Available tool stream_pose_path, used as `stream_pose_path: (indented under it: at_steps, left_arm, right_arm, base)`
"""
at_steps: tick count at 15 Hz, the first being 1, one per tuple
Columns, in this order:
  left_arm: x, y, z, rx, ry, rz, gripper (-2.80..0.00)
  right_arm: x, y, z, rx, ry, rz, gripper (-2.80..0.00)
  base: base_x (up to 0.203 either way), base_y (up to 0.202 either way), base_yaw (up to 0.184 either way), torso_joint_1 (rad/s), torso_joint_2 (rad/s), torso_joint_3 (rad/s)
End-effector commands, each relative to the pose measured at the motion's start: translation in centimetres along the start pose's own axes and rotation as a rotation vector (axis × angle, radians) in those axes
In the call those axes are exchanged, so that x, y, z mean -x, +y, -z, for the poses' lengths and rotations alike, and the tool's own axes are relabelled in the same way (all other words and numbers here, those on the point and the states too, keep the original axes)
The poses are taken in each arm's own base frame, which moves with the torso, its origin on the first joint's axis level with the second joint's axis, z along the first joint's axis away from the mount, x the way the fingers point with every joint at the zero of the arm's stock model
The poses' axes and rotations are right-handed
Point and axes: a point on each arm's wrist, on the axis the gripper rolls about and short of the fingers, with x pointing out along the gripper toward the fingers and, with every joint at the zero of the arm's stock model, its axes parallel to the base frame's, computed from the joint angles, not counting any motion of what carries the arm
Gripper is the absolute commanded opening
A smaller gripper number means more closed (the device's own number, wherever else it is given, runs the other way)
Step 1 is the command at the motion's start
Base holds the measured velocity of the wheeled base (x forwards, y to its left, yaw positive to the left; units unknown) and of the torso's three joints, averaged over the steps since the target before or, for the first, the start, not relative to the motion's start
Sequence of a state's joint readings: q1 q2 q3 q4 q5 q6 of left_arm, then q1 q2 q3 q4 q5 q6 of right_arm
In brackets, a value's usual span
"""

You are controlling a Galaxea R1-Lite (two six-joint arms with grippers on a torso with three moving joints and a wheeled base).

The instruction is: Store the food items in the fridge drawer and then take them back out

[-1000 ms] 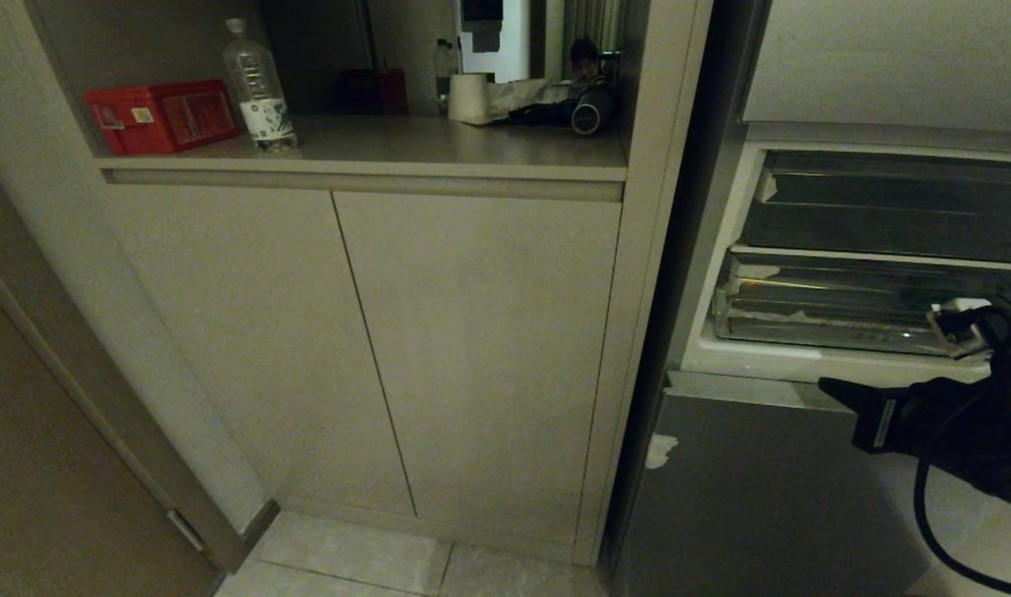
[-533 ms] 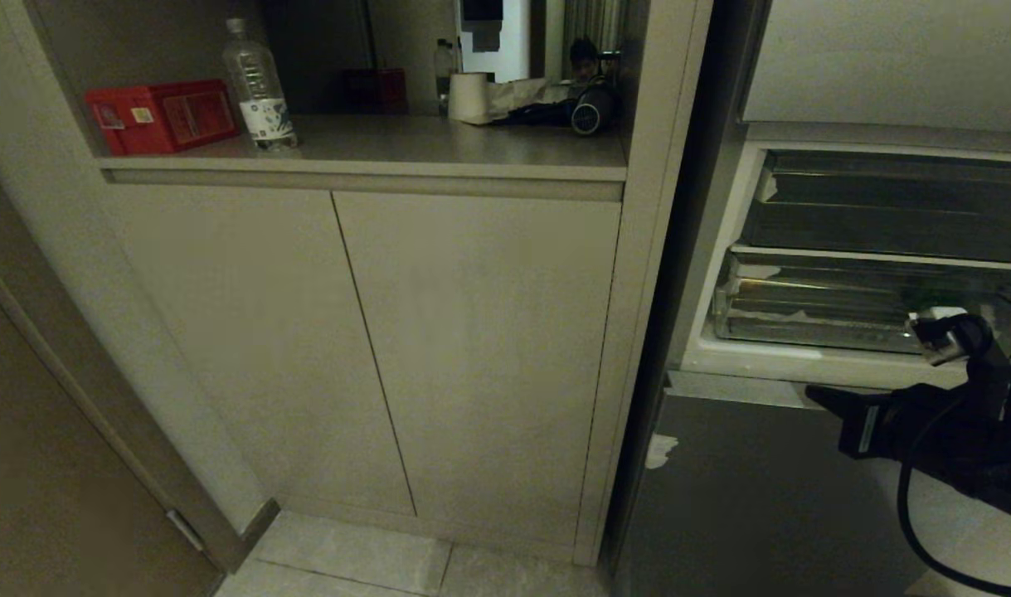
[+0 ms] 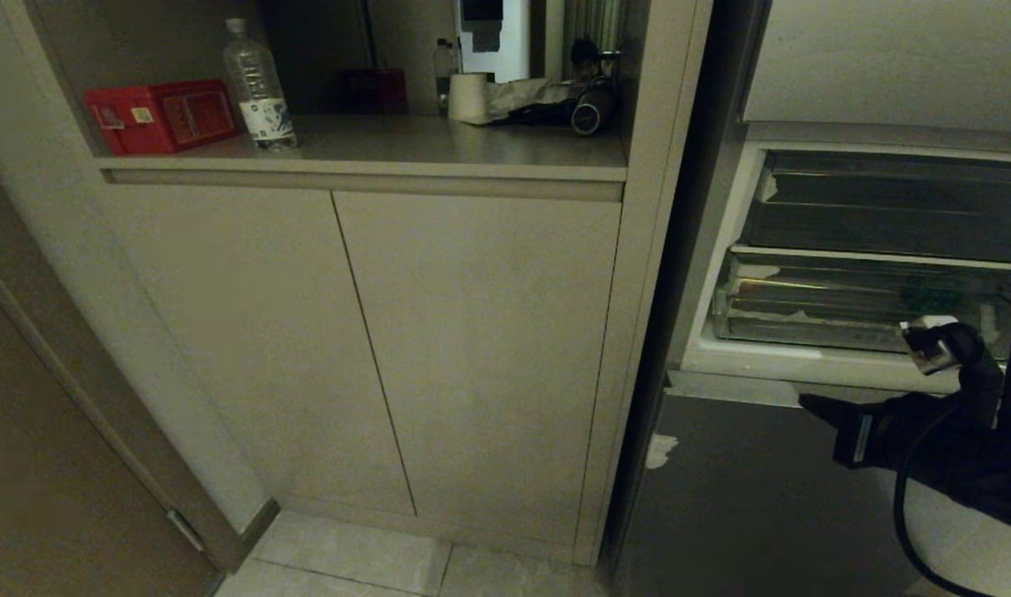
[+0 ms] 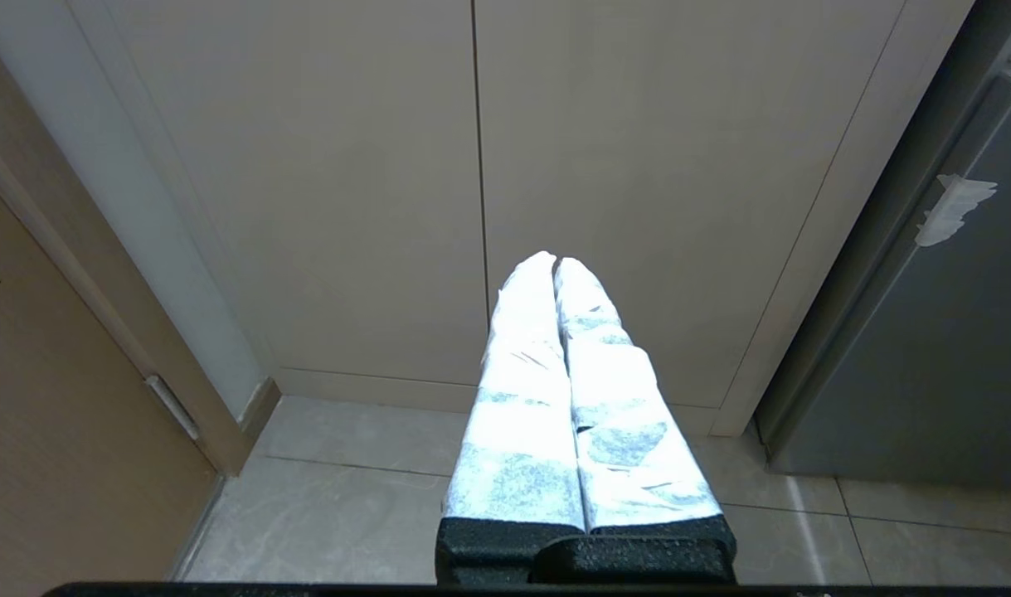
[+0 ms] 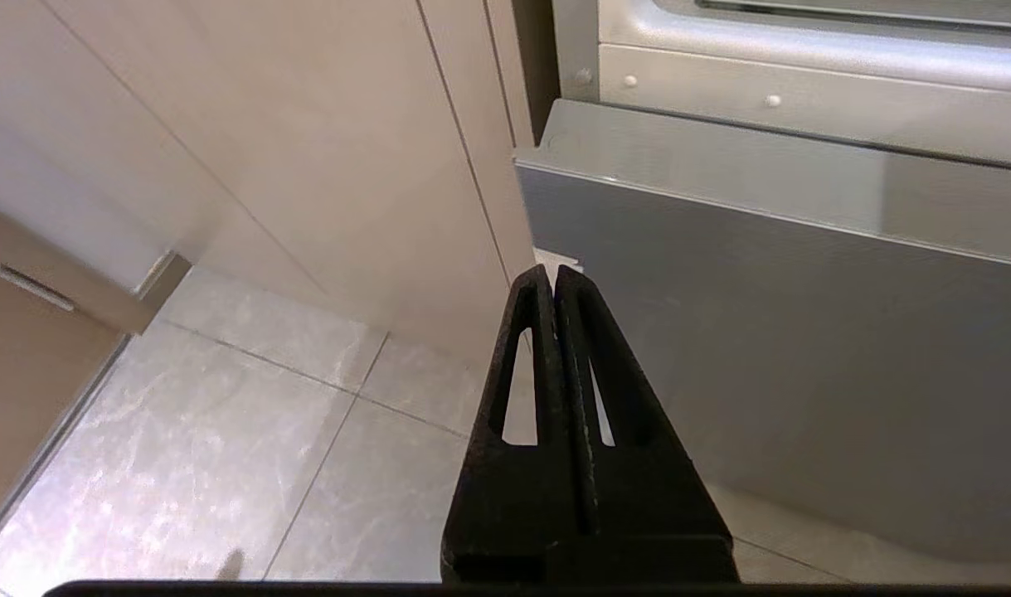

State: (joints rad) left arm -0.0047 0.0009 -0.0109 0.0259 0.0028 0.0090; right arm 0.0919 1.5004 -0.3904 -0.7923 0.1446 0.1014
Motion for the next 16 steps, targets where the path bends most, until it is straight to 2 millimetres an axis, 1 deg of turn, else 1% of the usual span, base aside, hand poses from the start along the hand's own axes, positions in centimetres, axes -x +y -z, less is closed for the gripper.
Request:
stream_pose_path:
  at_steps: [1, 3, 7, 11, 16]
  left_arm:
    - [0.0, 0.0, 0.0, 0.0, 0.001, 0.0, -2.8]
    - [0.0, 0.0, 0.0, 0.0, 0.001, 0.0, -2.8]
    - [0.0, 0.0, 0.0, 0.0, 0.001, 0.0, -2.8]
    - [0.0, 0.0, 0.0, 0.0, 0.001, 0.0, -2.8]
    - [0.0, 0.0, 0.0, 0.0, 0.001, 0.0, -2.8]
  right_arm:
    - [0.2, 0.1, -0.4, 0.003, -0.022, -0.004, -2.8]
    - [0.5, 0.4, -0.8, 0.01, -0.044, -0.016, -2.8]
    - [0.6, 1.2, -0.8, 0.014, -0.044, -0.049, -2.8]
    - [2.0, 1.9, -1.4, 0.032, -0.094, -0.074, -2.8]
    - [1.8, 2.0, -1.5, 0.033, -0.092, -0.08, -2.8]
  base:
    - [0.0, 0.0, 0.0, 0.0, 0.0, 0.0]
    - [0.0, 0.0, 0.0, 0.0, 0.0, 0.0]
    - [0.0, 0.0, 0.0, 0.0, 0.0, 0.0]
    - [0.0, 0.0, 0.0, 0.0, 0.0, 0.0]
    - [0.0, 0.0, 0.0, 0.0, 0.0, 0.0]
